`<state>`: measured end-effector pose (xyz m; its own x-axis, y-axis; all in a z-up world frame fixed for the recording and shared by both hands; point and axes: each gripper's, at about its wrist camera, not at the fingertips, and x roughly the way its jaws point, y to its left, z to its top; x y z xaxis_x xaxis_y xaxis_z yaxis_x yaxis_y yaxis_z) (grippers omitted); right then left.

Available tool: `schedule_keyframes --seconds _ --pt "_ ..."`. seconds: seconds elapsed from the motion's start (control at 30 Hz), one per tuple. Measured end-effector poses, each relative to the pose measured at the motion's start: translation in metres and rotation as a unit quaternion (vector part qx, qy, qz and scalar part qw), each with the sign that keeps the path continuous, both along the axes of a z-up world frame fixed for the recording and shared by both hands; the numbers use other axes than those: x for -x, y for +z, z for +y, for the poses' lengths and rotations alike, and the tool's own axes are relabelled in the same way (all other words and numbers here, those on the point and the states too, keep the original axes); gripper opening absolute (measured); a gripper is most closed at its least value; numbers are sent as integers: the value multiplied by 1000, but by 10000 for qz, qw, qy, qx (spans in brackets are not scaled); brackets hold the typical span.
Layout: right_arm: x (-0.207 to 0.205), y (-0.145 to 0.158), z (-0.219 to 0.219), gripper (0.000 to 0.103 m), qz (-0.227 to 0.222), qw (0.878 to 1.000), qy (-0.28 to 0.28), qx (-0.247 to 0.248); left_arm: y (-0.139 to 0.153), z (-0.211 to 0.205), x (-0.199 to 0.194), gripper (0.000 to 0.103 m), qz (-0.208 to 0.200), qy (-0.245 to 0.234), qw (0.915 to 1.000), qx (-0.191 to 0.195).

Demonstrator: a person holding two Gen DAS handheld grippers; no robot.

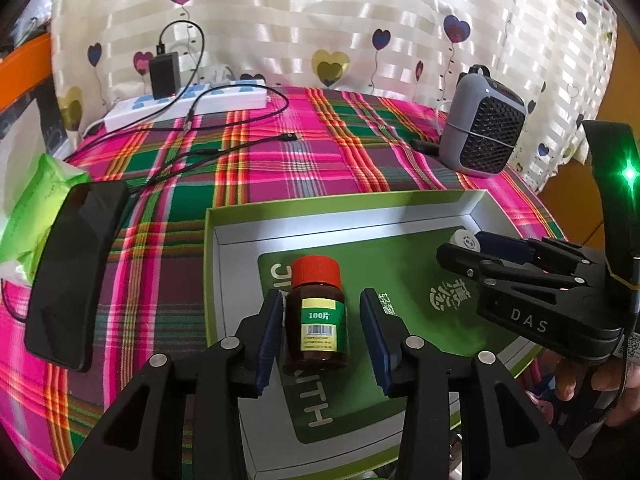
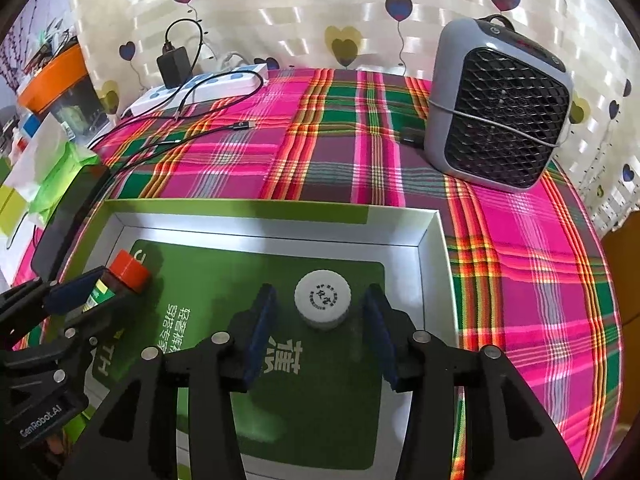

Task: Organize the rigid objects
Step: 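Lower the bottle into the box and open the left tool while the right tool releases the container, then lift both open tools out of the green box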

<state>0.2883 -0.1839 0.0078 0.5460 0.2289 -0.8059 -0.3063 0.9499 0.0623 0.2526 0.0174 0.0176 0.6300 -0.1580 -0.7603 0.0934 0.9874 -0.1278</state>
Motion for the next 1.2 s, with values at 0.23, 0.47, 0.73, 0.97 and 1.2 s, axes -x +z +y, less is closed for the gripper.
schedule_keyframes --seconds 0.23,0.47,0.73,0.97,1.2 --pt "8 5 2 47 -102 9999 -11 1 5 3 7 42 -65 132 9999 -40" --pt "22 14 3 47 -222 9997 -2 -61 13 4 26 42 -218 275 9992 -192" --pt "41 23 0 47 -366 9993 52 -115 27 1 50 42 -470 328 9979 -301" --pt "57 28 -4 47 -437 9989 67 -149 33 -1 67 42 -515 285 9980 -245" --pt "77 37 -7 47 -569 9981 122 -220 38 -1 84 42 -625 328 9970 -312"
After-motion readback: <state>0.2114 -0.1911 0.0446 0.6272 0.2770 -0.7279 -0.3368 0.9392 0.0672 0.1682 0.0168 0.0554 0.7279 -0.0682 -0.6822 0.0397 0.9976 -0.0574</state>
